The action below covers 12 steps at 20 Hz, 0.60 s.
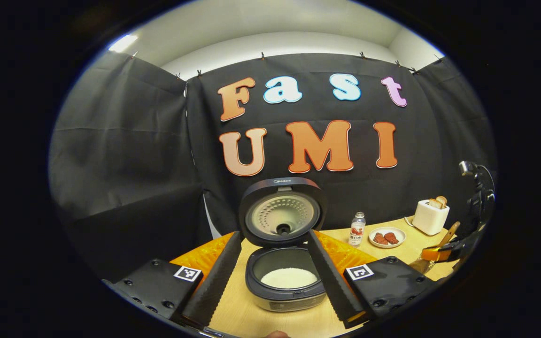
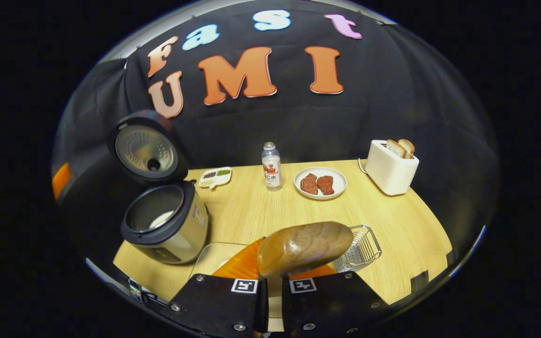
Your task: Close the left gripper, press the button to open the rice cooker; take a wooden spoon from the chopstick holder with the right hand, scoop a spoonful of rice and pour it into the rice cooker, then put the wooden spoon back into the chopstick holder.
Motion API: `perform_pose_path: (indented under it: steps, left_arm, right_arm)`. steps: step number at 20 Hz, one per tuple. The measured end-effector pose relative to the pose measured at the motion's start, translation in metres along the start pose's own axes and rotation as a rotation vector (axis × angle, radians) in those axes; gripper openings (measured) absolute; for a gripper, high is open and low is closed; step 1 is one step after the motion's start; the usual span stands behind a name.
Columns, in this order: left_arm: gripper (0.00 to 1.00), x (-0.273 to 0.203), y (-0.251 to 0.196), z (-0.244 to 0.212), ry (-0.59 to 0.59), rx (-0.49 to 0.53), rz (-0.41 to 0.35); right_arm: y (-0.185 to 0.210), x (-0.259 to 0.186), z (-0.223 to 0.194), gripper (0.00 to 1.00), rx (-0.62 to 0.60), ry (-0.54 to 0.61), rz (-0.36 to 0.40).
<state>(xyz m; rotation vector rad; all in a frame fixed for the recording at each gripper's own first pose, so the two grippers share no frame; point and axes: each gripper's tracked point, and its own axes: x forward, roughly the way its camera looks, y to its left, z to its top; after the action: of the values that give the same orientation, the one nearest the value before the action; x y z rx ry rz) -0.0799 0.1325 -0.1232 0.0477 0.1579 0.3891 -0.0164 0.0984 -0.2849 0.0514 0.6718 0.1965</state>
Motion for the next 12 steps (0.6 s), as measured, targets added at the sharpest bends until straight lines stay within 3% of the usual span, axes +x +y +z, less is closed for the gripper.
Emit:
perform_pose_path:
  steps: [3, 8, 9, 10, 12]
  left_arm:
    - [1.0, -0.001, 0.017, -0.008, 0.023, 0.002, 0.034]
    - [0.92, 0.005, 0.031, -0.014, 0.043, 0.008, 0.059]
    - [0.92, 0.006, 0.03, -0.014, 0.044, 0.011, 0.061]
    - [1.0, 0.008, 0.031, -0.015, 0.046, 0.012, 0.061]
    - [0.96, 0.01, 0.031, -0.016, 0.051, 0.02, 0.058]
  right_arm:
    - [-0.004, 0.015, -0.017, 0.11, -0.092, 0.032, -0.069]
    - [-0.004, 0.027, -0.042, 0.11, -0.246, 0.039, -0.151]
    - [-0.002, 0.03, -0.05, 0.11, -0.282, 0.045, -0.16]
    - [-0.003, 0.033, -0.058, 0.11, -0.31, 0.055, -0.17]
    - [0.002, 0.036, -0.057, 0.11, -0.368, 0.022, -0.193]
